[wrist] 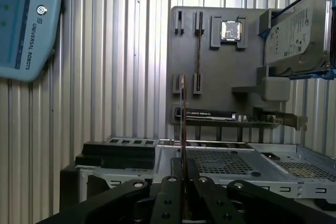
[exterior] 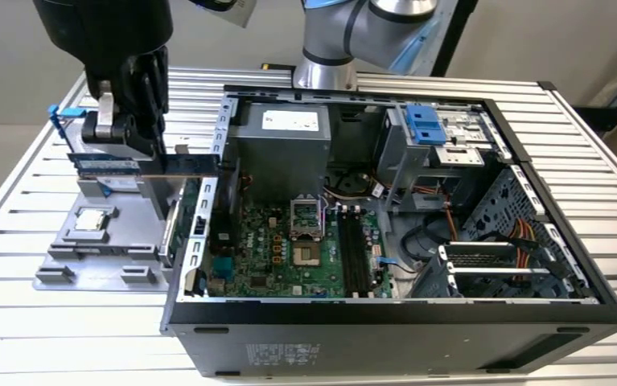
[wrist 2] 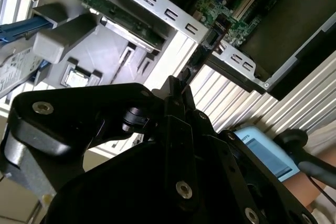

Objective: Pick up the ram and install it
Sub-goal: 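Pick up the ram and move it above insertion slot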

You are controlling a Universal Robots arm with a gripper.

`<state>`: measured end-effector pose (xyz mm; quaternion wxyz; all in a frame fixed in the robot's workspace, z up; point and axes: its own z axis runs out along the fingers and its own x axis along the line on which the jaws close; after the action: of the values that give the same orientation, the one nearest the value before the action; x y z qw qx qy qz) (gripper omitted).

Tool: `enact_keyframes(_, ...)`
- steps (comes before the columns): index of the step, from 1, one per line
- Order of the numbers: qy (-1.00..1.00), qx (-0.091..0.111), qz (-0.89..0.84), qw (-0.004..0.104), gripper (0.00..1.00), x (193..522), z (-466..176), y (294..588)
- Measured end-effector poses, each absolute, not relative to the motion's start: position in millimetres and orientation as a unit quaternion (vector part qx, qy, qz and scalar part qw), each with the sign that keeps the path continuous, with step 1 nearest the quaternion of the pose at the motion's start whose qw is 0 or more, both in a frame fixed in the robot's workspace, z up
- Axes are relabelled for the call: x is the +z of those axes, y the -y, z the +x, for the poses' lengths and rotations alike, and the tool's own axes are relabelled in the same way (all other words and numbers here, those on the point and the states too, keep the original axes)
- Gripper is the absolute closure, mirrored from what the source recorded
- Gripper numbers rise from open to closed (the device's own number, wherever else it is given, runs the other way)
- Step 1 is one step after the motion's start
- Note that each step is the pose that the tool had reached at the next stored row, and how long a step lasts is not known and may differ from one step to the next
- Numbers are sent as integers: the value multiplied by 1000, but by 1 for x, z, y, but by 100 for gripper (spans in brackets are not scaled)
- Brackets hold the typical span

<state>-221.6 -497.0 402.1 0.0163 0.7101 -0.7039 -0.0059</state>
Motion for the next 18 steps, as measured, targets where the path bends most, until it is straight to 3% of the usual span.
enact_keyframes(18, 704, -6, 710, 16, 100, 402, -210, 497)
